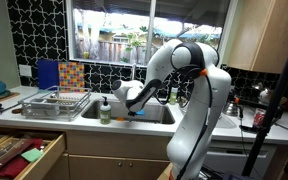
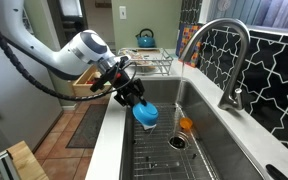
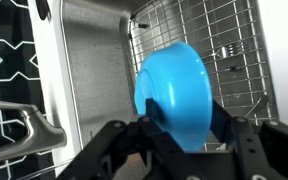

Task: Move the blue bowl to the left and open the faucet then place the blue bowl under the running faucet and set it back down on the counter

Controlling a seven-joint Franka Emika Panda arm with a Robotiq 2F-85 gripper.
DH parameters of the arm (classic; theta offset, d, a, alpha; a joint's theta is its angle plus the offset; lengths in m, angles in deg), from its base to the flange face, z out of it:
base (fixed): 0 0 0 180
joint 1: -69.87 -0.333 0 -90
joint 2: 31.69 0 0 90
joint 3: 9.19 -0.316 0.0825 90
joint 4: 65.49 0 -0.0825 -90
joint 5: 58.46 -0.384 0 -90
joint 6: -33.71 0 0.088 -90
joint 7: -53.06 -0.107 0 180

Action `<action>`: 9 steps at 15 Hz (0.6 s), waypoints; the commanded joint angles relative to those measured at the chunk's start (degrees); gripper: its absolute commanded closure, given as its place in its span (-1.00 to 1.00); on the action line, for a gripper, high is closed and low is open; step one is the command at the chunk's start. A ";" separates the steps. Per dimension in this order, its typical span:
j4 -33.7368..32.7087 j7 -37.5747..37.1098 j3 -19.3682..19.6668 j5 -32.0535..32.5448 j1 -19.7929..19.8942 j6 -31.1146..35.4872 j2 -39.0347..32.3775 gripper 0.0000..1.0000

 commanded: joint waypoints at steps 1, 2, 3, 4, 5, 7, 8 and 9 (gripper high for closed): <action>6.29 3.94 -1.37 -0.48 -1.59 -1.06 7.94 0.44; 7.44 3.66 -2.26 0.19 -2.22 -1.66 9.30 0.44; 8.34 4.05 -2.98 -0.03 -2.80 -2.19 10.47 0.44; 9.19 3.87 -3.98 -0.34 -3.56 -3.14 11.59 0.44; 10.03 4.04 -4.85 -0.61 -4.35 -3.86 12.55 0.44; 11.40 4.20 -6.46 -1.00 -5.95 -5.11 14.06 0.44; 12.03 4.17 -7.20 -1.06 -6.81 -5.52 14.72 0.44; 12.60 4.15 -7.80 -0.90 -7.59 -5.58 15.16 0.44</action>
